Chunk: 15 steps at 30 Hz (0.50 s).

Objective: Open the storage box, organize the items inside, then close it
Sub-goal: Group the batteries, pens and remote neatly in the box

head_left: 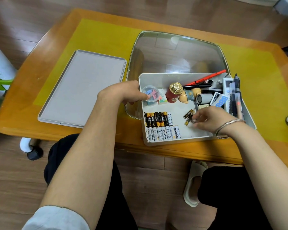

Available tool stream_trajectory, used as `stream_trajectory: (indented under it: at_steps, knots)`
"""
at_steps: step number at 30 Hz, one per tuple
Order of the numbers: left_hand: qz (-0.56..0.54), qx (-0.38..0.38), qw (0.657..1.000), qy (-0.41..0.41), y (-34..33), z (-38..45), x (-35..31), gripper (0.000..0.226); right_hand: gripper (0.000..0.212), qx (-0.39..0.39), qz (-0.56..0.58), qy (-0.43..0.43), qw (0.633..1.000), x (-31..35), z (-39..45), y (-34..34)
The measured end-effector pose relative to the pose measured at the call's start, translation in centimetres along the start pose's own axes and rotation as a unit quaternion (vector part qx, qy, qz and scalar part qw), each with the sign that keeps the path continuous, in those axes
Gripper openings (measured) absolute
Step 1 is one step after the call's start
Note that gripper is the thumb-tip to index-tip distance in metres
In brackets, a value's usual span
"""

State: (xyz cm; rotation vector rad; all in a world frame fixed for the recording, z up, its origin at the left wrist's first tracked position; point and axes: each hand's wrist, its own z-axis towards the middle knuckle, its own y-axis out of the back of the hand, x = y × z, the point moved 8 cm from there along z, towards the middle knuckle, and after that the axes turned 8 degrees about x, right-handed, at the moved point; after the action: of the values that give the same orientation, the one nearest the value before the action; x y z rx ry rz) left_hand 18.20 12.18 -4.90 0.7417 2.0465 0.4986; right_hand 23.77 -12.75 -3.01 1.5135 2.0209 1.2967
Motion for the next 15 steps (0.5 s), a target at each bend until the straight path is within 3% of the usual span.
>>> stream_trajectory:
  at_steps: [2, 6, 10, 15]
  knots:
    - [0.002, 0.0, 1.0, 0.0, 0.0, 0.0, 0.0, 0.033, 0.017, 0.003, -0.022, -0.032, 0.999, -0.9, -0.6, 0.2]
    - [0.004, 0.004, 1.0, -0.001, -0.1, 0.0, 0.0, 0.032, 0.033, 0.056, -0.062, -0.08, 0.993, -1.3, -0.9, -1.1]
    - [0.005, 0.0, 1.0, -0.002, -0.1, -0.1, 0.0, 0.032, 0.044, 0.06, -0.058, -0.079, 0.993, -0.5, -0.1, -2.2]
    - [0.009, -0.001, 1.0, -0.002, -0.4, 0.1, 0.0, 0.032, 0.023, 0.019, -0.036, -0.104, 0.994, -0.5, 0.6, -2.7]
